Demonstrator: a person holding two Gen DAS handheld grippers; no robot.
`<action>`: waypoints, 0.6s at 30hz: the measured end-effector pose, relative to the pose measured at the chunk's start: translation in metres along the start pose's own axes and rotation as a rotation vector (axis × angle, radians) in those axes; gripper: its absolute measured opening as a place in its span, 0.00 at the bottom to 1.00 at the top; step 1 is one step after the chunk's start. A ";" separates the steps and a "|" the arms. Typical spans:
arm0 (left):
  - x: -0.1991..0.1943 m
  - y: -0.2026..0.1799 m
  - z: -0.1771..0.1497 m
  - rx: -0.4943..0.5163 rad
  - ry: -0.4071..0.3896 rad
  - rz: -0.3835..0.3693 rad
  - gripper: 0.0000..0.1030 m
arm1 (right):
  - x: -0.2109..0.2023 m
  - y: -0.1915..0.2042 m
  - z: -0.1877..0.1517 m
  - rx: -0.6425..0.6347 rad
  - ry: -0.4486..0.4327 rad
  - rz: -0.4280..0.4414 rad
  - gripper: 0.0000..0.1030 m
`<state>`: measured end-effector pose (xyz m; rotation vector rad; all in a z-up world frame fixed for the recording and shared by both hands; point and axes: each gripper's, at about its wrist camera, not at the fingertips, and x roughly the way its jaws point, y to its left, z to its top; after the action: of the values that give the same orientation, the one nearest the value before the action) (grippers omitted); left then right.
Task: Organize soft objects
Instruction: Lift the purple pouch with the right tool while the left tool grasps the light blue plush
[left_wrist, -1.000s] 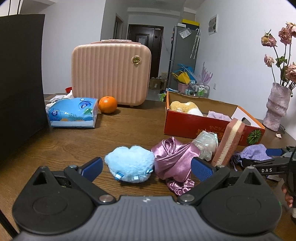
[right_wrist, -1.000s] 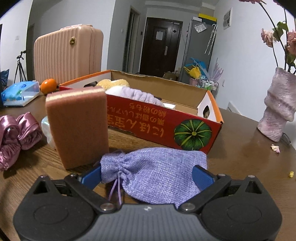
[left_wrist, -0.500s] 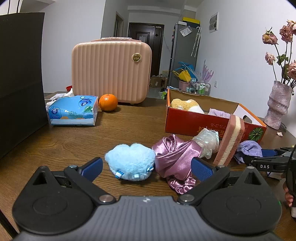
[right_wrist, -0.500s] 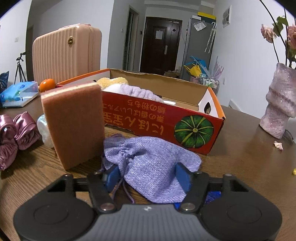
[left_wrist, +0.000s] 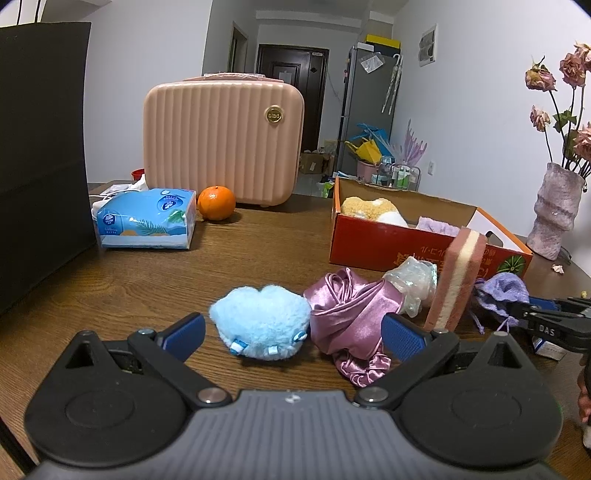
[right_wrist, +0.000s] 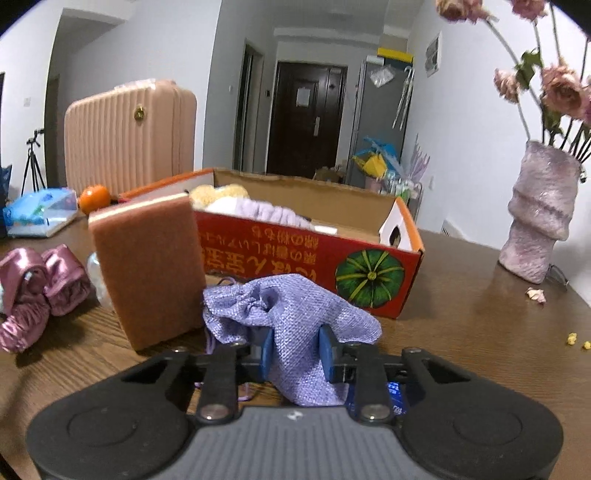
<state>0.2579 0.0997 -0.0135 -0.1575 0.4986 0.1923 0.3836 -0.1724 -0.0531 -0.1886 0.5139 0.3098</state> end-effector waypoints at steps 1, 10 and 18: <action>0.000 0.000 0.000 -0.001 -0.001 0.000 1.00 | -0.005 0.001 -0.001 0.001 -0.014 -0.001 0.23; -0.003 -0.003 -0.001 0.011 -0.008 -0.018 1.00 | -0.047 0.004 -0.008 0.038 -0.116 -0.023 0.22; -0.003 -0.006 -0.003 0.021 -0.007 -0.017 1.00 | -0.076 0.003 -0.014 0.078 -0.172 -0.039 0.22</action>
<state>0.2553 0.0926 -0.0143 -0.1407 0.4919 0.1712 0.3132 -0.1921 -0.0268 -0.0954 0.3509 0.2652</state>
